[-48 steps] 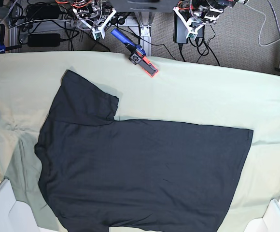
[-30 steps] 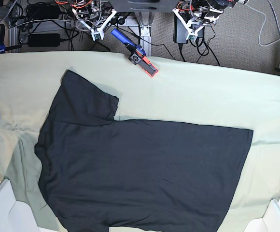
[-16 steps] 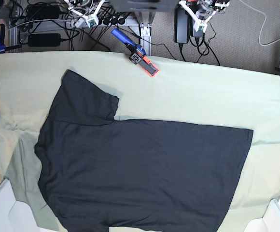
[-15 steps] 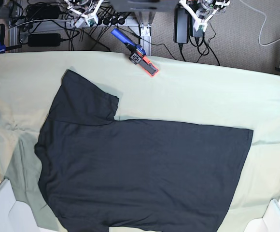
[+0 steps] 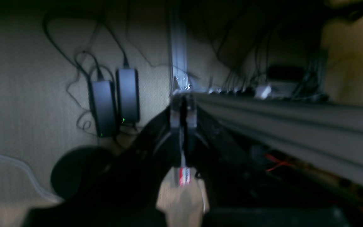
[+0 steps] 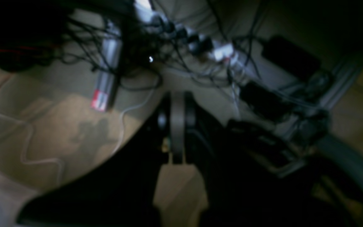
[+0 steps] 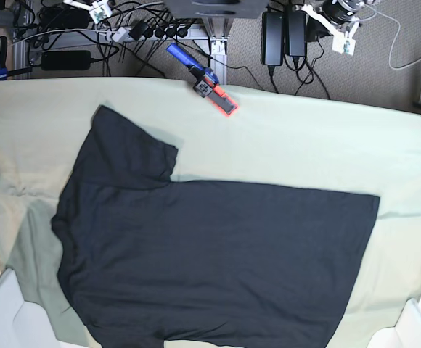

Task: Fold the T-shirt properly
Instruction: 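Move both grippers out from the rest pose toward the shirt, then grasp the dark grey T-shirt's sleeve corner with the right gripper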

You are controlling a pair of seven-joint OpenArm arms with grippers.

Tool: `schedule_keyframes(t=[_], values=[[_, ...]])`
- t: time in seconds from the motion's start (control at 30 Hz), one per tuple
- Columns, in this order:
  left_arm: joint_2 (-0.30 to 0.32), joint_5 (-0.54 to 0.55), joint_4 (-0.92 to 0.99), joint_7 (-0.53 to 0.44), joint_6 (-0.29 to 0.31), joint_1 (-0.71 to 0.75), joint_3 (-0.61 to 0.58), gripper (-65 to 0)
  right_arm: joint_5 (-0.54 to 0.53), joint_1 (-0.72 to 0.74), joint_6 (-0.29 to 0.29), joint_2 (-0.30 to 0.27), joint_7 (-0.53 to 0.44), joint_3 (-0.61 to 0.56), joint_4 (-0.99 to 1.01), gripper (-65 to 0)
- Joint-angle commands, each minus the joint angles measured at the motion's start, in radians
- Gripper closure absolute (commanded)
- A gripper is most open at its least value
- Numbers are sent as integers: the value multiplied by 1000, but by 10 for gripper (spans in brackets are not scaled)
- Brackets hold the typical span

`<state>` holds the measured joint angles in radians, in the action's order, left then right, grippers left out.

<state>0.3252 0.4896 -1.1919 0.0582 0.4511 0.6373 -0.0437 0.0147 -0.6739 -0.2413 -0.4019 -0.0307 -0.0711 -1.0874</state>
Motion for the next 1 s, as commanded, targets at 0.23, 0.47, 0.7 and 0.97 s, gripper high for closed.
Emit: schedule_keyframes(t=[0.23,0.47,0.7,0.97], values=[[87,121,-367,82,29,166,156,-2,-209,-244,-25,-83,29,196,-480,0],[109,124,-639,186,194,267,294,-2,-507,-265,-17,-82,217,436,-784,0],[110,242,-785,440,193,269,402,-3,-600,-97,88,-81,312,527,-802,-197],[110,254,-792,552,185,270,412,-172,-695,82,88,9,395,506,-729,-371]])
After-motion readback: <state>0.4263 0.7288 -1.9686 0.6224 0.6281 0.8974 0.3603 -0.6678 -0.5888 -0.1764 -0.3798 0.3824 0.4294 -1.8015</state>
